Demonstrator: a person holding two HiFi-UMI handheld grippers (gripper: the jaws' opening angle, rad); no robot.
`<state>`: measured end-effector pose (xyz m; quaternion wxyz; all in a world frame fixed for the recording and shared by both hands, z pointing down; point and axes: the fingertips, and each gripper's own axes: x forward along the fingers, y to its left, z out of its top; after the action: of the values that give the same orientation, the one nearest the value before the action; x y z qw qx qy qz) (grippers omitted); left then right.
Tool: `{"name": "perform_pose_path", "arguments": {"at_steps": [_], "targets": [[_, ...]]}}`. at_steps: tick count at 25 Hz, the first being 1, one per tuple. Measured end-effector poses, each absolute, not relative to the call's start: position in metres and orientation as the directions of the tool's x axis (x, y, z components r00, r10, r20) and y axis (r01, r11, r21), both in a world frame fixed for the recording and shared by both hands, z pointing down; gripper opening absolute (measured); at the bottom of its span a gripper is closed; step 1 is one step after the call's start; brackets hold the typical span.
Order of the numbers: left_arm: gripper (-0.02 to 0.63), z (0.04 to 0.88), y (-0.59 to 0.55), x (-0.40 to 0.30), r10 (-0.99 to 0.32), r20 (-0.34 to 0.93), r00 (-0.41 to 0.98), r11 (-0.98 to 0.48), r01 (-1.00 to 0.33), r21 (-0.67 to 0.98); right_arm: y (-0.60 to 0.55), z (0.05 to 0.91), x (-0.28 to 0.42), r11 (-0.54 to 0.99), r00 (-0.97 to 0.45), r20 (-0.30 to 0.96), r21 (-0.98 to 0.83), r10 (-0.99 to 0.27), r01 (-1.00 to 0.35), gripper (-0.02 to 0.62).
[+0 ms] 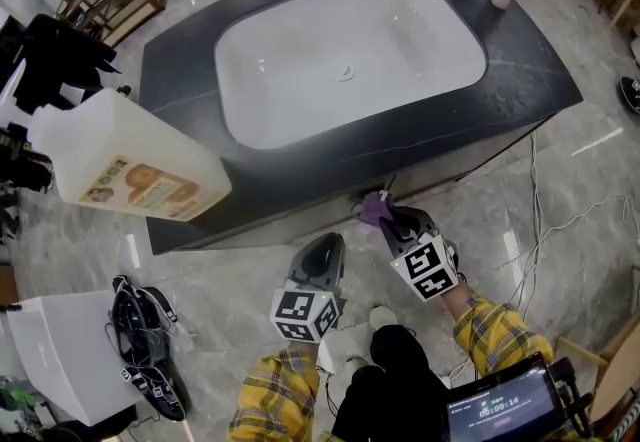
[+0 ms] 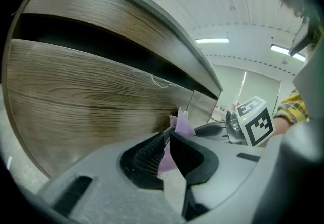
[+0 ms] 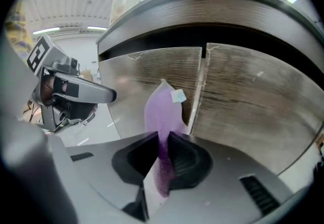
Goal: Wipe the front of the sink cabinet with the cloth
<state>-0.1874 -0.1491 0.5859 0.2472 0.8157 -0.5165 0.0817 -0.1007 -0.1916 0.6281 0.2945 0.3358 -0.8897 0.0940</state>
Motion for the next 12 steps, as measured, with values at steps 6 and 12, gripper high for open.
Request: {"name": "perform_pose_path", "arguments": {"at_steps": [6, 12], "targets": [[0.034, 0.587, -0.151, -0.172, -0.773, 0.404, 0.49, -0.386, -0.868, 0.313, -0.194, 0.625, -0.077, 0.718, -0.57, 0.591, 0.023, -0.571, -0.695, 0.041], [0.035, 0.581, -0.145, -0.175, -0.78, 0.396, 0.484, -0.388, -0.871, 0.302, -0.175, 0.619, -0.078, 0.728, -0.582, 0.591, 0.014, -0.559, -0.685, 0.041]]}}
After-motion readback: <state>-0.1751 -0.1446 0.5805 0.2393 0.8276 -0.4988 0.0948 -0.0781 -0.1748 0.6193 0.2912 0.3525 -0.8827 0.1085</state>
